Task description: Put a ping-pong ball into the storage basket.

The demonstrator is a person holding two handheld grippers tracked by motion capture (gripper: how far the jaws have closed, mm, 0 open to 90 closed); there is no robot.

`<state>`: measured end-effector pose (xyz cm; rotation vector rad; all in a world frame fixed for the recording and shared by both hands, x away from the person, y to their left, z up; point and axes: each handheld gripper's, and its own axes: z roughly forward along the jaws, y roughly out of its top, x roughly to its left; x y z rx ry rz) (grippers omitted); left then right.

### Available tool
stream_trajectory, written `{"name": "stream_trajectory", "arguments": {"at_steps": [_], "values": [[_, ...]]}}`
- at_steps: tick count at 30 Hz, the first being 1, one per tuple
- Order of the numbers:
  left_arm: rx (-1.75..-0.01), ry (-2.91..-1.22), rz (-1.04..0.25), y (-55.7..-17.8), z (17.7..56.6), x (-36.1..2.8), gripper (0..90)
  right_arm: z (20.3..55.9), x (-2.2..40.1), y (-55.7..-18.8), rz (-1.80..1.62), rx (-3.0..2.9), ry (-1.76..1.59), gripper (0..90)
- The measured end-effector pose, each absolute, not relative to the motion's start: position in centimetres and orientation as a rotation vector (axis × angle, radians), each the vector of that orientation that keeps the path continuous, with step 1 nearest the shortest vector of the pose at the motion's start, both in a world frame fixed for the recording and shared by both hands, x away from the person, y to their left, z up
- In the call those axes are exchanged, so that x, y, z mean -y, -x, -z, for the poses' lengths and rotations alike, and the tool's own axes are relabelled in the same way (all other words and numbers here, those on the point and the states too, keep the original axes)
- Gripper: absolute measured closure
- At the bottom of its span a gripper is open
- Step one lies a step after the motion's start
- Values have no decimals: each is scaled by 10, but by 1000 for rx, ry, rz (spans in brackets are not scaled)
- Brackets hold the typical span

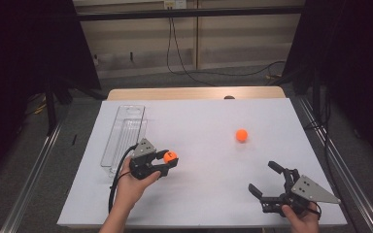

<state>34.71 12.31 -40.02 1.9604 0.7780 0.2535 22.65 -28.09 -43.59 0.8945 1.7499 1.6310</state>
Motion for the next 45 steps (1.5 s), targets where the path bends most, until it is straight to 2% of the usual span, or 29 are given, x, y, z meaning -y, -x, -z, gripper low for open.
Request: {"name": "stream_trajectory", "arguments": {"at_steps": [45], "values": [[-857,-1937,-293,-363,381,-147,508,436,282,-226,-1633,-1745,-899,22]]}}
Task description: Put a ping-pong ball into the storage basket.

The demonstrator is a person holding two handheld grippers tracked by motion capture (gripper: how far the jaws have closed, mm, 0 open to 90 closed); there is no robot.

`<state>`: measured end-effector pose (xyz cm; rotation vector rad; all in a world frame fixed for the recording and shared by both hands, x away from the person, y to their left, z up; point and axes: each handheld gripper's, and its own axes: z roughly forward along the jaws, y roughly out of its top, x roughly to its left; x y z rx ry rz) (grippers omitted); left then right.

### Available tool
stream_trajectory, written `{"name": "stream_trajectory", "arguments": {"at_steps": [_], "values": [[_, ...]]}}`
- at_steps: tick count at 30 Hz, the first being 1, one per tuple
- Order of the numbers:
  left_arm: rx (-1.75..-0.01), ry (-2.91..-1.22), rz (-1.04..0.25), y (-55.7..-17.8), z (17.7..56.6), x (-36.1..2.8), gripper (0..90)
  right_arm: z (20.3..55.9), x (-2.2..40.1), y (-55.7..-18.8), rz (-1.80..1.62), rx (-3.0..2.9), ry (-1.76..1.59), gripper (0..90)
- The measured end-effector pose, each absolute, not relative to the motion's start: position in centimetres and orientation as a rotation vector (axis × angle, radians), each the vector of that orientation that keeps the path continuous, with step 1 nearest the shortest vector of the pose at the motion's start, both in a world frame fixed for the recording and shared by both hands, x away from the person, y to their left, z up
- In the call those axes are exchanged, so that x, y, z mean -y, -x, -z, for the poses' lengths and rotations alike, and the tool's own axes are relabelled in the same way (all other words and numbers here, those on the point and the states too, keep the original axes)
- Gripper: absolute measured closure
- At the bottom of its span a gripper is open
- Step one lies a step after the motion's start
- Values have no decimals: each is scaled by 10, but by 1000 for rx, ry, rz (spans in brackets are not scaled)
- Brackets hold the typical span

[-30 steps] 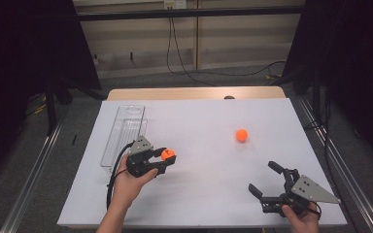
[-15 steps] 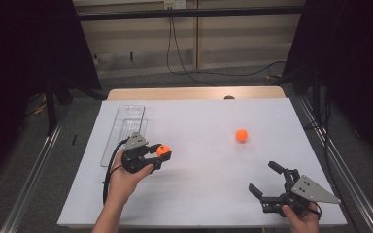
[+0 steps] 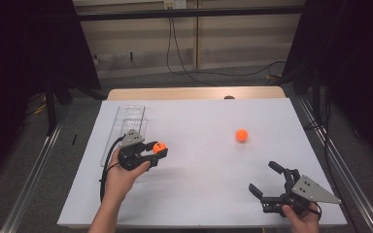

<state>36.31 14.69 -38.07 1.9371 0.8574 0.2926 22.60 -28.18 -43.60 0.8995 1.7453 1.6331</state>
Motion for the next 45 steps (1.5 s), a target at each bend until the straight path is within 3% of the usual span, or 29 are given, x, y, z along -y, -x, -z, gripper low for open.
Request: {"name": "stream_trajectory", "arguments": {"at_steps": [45], "values": [[-915,-1944,-364,-378,373,-164,509,436,282,-226,-1638,-1747,-903,22]]}}
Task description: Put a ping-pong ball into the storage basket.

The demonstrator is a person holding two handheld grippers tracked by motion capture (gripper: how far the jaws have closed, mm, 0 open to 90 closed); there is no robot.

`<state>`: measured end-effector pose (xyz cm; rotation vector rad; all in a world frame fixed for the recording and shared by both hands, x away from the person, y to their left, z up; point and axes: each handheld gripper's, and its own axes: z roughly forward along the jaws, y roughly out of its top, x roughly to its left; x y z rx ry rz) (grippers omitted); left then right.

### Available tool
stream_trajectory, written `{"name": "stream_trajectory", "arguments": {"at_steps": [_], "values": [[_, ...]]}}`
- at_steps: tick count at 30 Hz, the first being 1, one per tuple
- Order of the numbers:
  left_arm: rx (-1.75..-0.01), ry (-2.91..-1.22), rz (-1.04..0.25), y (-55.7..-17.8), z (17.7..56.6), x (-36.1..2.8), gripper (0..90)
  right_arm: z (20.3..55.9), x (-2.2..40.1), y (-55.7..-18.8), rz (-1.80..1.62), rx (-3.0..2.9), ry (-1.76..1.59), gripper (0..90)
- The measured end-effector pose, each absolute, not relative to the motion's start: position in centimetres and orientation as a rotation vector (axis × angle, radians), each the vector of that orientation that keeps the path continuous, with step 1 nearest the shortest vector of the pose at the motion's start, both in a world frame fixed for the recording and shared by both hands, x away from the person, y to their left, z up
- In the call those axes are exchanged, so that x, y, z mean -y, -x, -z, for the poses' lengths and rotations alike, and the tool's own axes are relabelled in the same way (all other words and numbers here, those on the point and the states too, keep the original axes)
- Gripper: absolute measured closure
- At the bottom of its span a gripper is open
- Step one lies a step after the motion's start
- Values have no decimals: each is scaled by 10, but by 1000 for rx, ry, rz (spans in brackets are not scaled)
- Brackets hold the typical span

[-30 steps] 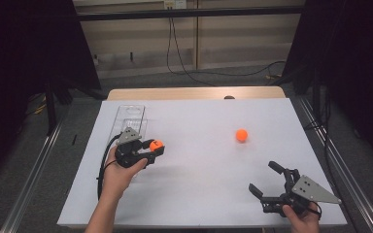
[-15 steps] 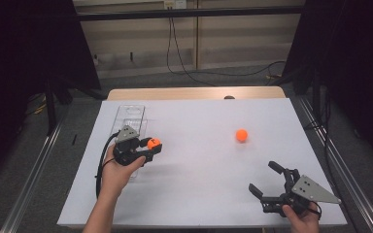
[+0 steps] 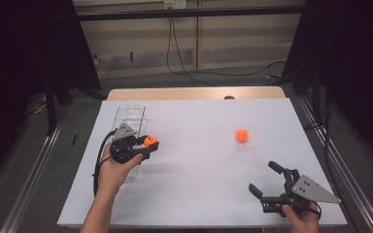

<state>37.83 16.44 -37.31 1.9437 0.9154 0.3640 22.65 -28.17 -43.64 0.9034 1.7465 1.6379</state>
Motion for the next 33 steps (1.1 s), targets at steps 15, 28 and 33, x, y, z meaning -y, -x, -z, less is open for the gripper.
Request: {"name": "stream_trajectory", "arguments": {"at_steps": [15,28,33], "values": [[-924,-1948,-385,-381,369,-168,508,436,282,-226,-1640,-1747,-906,22],[-934,-1950,-396,-386,366,-171,509,436,283,-226,-1641,-1746,-903,22],[-940,-1940,-407,-388,364,-173,509,436,282,-226,-1640,-1747,-901,22]]}}
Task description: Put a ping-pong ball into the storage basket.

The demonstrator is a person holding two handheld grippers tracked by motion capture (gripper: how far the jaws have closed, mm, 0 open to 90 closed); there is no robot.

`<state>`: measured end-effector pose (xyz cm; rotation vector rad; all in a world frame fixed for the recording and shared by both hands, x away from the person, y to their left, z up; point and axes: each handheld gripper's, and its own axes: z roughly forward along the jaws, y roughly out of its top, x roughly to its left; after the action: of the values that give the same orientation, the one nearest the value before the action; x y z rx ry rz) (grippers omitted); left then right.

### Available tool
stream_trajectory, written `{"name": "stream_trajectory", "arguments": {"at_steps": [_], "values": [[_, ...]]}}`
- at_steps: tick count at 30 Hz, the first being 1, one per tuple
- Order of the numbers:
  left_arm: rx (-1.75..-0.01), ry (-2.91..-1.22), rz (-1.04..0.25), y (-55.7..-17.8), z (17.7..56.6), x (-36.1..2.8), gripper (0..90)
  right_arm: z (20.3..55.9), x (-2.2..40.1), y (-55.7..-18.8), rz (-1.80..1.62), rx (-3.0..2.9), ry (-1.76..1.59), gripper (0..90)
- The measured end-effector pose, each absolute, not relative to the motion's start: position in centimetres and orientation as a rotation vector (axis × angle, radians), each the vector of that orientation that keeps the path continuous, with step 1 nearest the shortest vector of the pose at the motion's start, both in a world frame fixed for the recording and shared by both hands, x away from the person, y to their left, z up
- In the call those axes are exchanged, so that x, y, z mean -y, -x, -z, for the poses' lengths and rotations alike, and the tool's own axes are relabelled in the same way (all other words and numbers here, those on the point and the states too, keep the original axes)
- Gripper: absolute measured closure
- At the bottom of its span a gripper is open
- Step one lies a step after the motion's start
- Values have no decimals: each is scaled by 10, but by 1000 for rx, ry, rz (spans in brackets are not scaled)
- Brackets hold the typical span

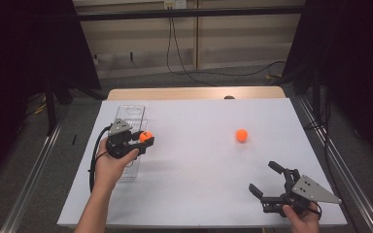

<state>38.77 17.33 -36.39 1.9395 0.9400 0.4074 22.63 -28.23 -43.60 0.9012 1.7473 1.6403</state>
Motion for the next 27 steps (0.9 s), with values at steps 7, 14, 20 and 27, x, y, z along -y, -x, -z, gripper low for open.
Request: {"name": "stream_trajectory", "arguments": {"at_steps": [7,14,20,27], "values": [[-951,-1933,-411,-389,362,-176,508,436,283,-226,-1640,-1746,-901,22],[-955,-1939,-424,-392,360,-178,508,436,283,-226,-1642,-1747,-902,22],[-960,-1936,-439,-394,359,-179,509,436,283,-226,-1642,-1746,-902,22],[-973,-1936,-442,-397,360,-182,509,436,283,-226,-1642,-1746,-902,22]]}}
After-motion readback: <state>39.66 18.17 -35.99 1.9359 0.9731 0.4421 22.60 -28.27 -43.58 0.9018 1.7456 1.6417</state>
